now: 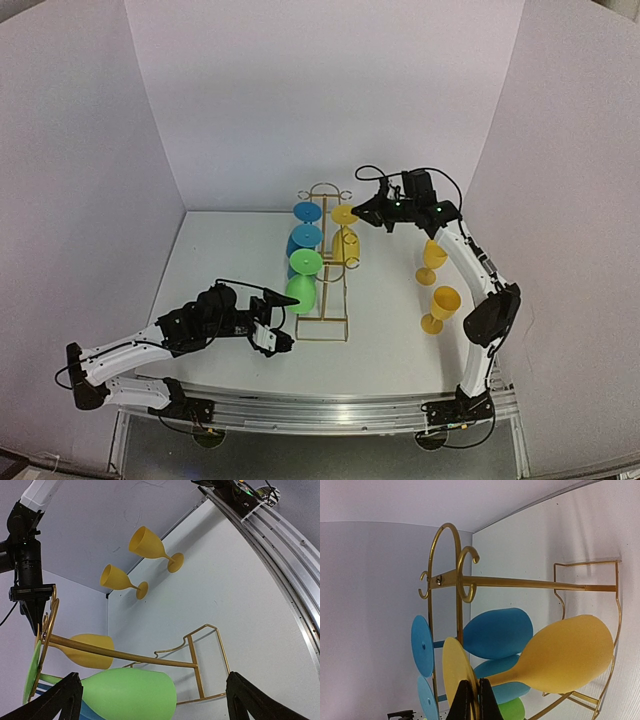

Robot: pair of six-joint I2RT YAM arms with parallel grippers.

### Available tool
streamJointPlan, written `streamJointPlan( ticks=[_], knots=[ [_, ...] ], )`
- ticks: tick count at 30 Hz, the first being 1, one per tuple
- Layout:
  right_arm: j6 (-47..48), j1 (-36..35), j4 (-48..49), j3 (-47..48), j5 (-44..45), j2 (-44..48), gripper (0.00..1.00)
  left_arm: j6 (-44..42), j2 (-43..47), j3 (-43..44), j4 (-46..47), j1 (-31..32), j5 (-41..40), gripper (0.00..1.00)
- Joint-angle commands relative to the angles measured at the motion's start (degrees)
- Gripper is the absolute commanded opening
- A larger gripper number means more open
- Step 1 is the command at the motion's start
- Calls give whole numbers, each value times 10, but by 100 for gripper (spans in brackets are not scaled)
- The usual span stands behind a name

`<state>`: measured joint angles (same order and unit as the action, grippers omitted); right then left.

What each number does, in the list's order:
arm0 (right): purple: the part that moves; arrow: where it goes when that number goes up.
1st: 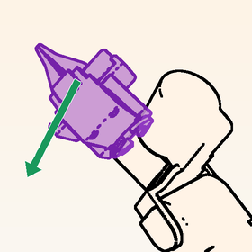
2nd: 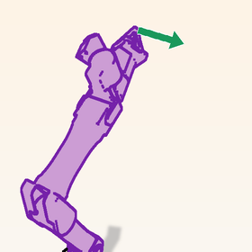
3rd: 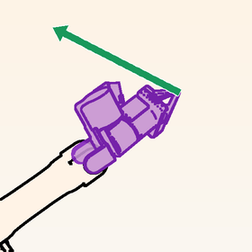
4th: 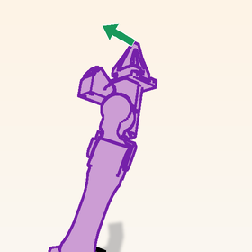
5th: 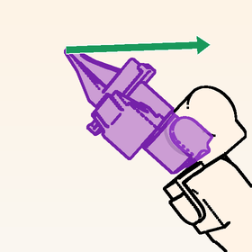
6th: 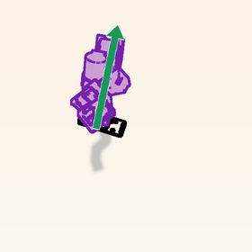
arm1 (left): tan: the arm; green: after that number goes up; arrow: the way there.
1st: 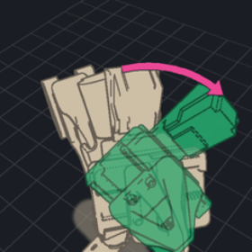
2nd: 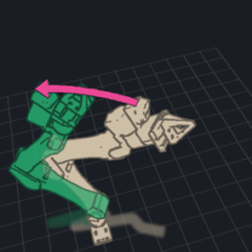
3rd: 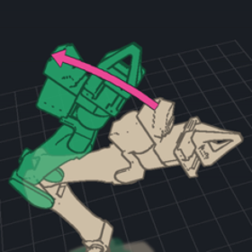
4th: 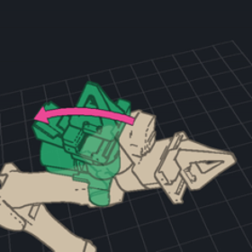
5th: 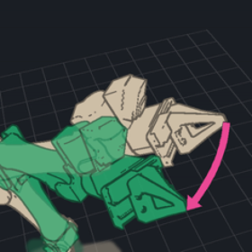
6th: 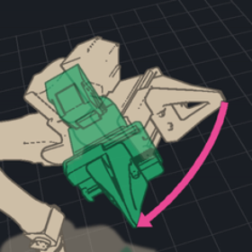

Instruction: Take the wine glass off the wine glass rack

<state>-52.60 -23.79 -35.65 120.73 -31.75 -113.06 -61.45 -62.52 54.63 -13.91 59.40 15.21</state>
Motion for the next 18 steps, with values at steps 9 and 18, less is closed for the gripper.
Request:
streamJointPlan(
  ticks=[9, 18],
  knots=[
    [2, -2, 1, -21, 27, 44, 0, 0, 13, 5, 13, -4, 4, 99],
    [-11, 1, 16, -60, 33, 61, 0, 1, 14, 7, 11, -6, 7, 100]
  ],
)
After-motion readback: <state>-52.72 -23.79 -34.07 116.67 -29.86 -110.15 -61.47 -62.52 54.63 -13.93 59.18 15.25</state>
